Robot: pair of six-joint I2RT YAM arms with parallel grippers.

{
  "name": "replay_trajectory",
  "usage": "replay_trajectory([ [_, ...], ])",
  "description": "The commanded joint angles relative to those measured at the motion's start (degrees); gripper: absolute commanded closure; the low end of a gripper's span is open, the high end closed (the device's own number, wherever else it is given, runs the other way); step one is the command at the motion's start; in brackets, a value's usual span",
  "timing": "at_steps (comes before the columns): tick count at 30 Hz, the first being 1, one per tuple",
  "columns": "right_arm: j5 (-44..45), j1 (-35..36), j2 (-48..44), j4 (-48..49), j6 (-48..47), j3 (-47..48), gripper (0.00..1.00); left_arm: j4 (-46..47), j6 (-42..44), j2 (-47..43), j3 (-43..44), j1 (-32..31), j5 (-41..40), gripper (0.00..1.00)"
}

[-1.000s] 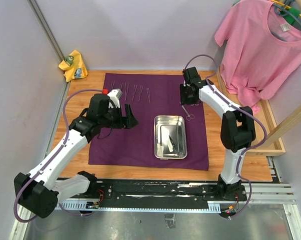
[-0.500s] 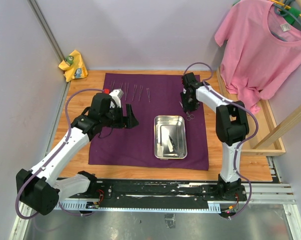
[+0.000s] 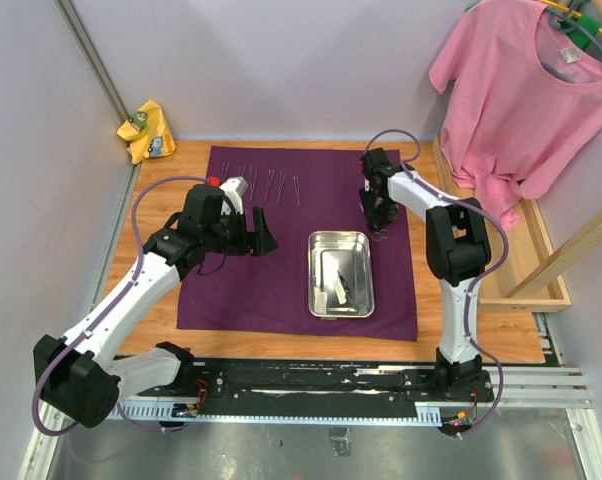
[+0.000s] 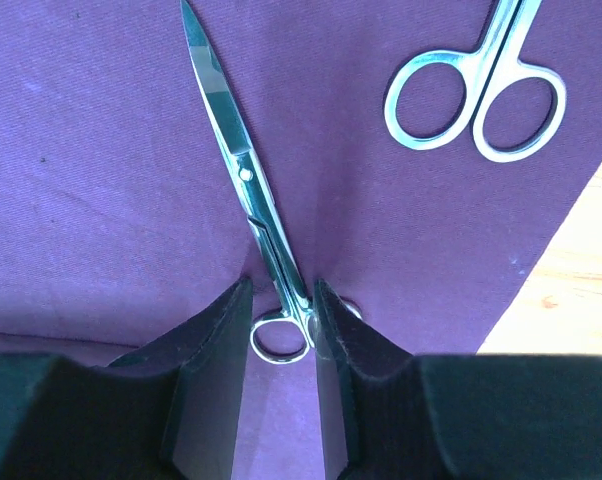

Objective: Open and lay out the surgical kit
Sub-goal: Adjust the medical item in the surgical kit.

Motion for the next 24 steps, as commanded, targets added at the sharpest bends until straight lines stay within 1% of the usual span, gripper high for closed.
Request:
replay_trajectory([
  [1,-0.25,-1.48,2.31,-2.45,-0.70,2.75,0.70,0.46,0.90,0.19,1.97,-0.43,0.26,0.14],
  [4,-0.56,-1.49,3.10,-2.98,-0.62,2.93,0.75,0.48,0.85,0.29,1.84,-0.49,0.25,0.14],
  [11,-0.61,-1.49,2.99,-3.28,0.21,2.77,0.94,0.56,0.87,0.30,1.74,-0.44,0.17,0.14],
  [14,-0.67,-1.45,2.22,-3.25,0.59,3.28,0.99,0.44,0.81,0.22,1.71,-0.50,0.01,0.14],
  [18,-1.03,-1.47,1.80,-2.30,0.86,5.10,0.99,0.51,0.78,0.22,1.63,-0.46,-0.09,0.14],
  [24,-0.88,-1.49,3.83,-2.27,1.58,9.60,0.99,0.20,0.97,0.17,1.69,-0.48,-0.60,0.14],
])
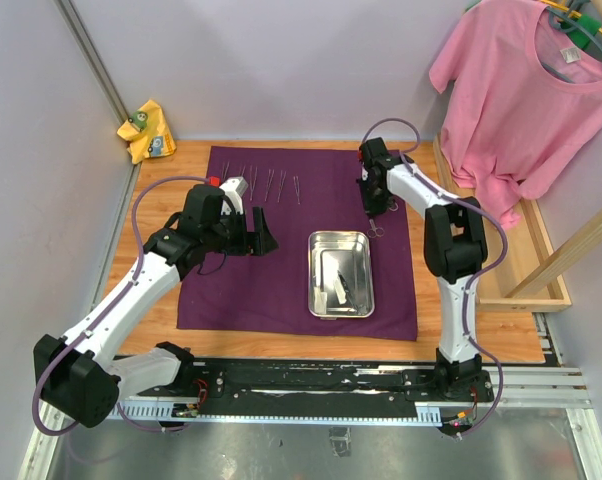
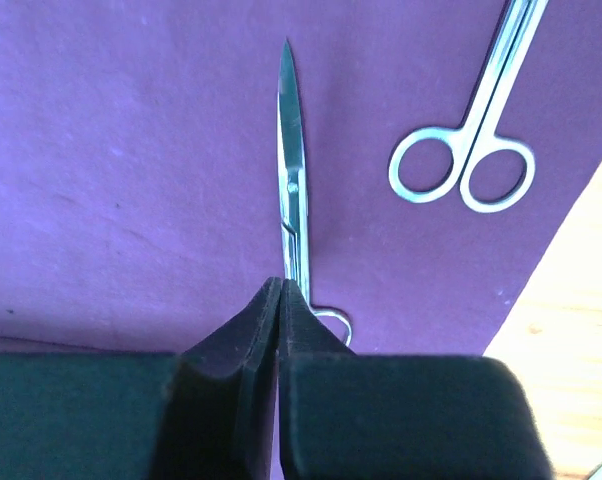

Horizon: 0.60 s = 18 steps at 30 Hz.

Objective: Open and lay out the surgical kit
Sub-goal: Adjust the medical item in the surgical kit.

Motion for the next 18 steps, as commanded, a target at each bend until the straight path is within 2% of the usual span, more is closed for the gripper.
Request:
replay_trajectory([
  [1,0.42,-1.45,2.21,-0.29,1.56,4.13,0.99,0.10,1.04,0.10,1.71,-0.43,-0.45,0.14],
  [7,-0.49,-1.82,5.32,-0.11,2.41,8.99,0.99,-0.67,1.41,0.13,1.79,-0.43,-1.16,0.14],
  [8,-0.87,-1.79,5.19,-0.13,2.47,8.92,0.98,-0.73,1.46,0.19,1.77,-0.43,-1.17,0.14],
  [9,-1.05,-1.84,4.88,-0.01,2.58,8.46,0.93,-0.72,1.45,0.23,1.79,-0.49,-1.26,0.14],
  [11,-1.31,-1.78,3.50,0.78,2.47,6.58,0.83,-0.73,1.49,0.35,1.88,-0.48,-1.20,0.14],
  [12,-1.29,-1.78,2.68,1.21,2.43,5.11,0.81,-0.76,1.39,0.33,1.84,-0.47,-1.11,0.14],
  [18,-1.45,-1.84,-4.16,3.90,2.29,-4.71,0.76,-0.22,1.12,0.52,1.45,-0.43,-0.82,0.14],
])
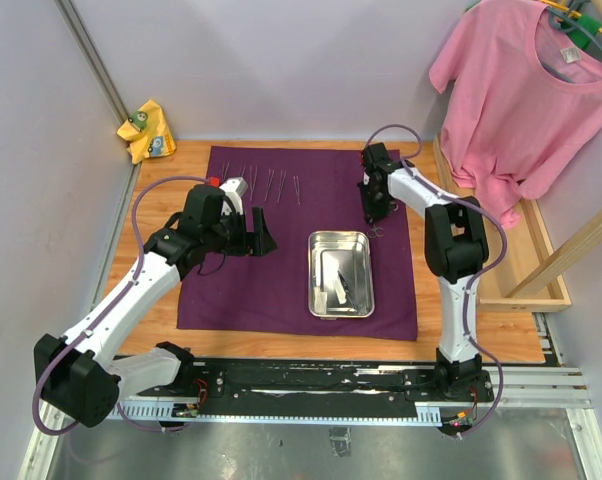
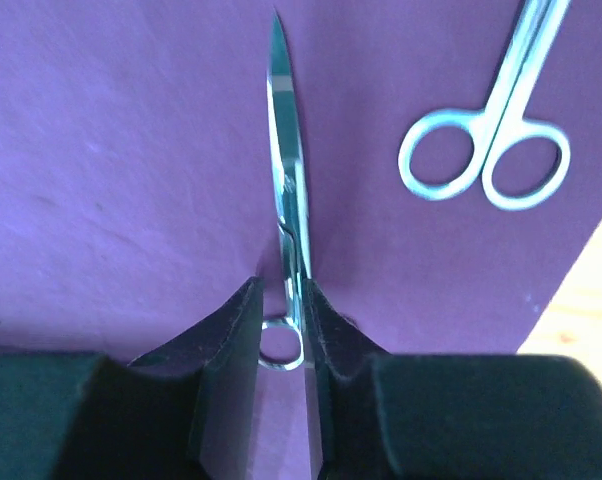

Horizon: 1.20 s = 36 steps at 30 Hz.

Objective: Open and lay out the surgical kit
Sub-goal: Adjust the medical item in the surgical kit.

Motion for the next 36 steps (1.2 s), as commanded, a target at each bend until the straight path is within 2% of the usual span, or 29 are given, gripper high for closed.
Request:
replay_trajectory([
  [1,-0.06,-1.51,-6.78,1.36,0.42,-6.36,0.76,0.37,0.59,0.55,1.49,-0.43,0.12,0.14],
  [7,-0.10,-1.49,-11.31,3.39,0.18,-13.32,0.81,0.61,0.50,0.92,1.74,-0.43,0.34,0.14],
  [13,-0.76,-1.43,-10.86,3.96,-0.15,-15.09,0.83,0.84,0.06,1.18,1.61,-0.47,0.69,0.14],
  [27,-1.31,-0.74,-7.99,3.86,0.22,-13.81,0.81,1.08,0.01,1.42,1.45,-0.43,0.67,0.14],
  [36,2.19,0.47,-5.03,1.67,1.26,-10.91,0.82,1.49,0.25,1.67,1.19,-0.48,0.84,0.14],
])
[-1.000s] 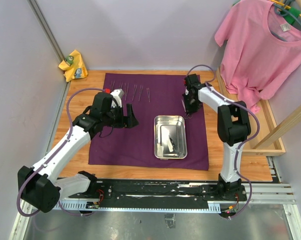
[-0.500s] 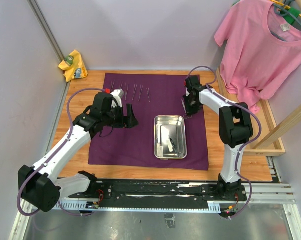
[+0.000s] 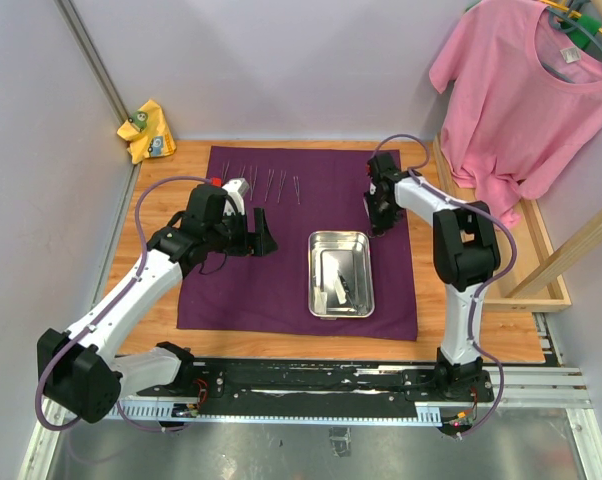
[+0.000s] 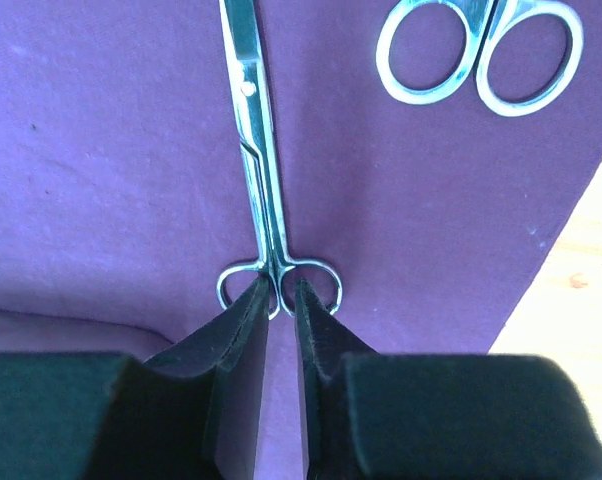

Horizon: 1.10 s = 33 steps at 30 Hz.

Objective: Open and lay out the surgical kit
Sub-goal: Adjust the medical item in the surgical kit.

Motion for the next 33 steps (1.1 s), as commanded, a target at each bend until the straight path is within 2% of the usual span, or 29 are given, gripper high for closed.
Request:
replay_trajectory([
  [1,3.15,1.32,3.18,-2.22,1.51,3.34,0.83,1.48,0.24,0.48,1.18,-0.46,0.83,0.14],
  [14,2.20,1.30,9.45,-2.52,9.68,9.73,0.84,1.28,0.87,0.13,0.48,-0.46,1.30,0.14],
  [33,0.65,-0.08,15.89,-1.60,13.79,19.56,0.83,1.32,0.46,-0.33,0.24,-0.43,2.29,0.15],
])
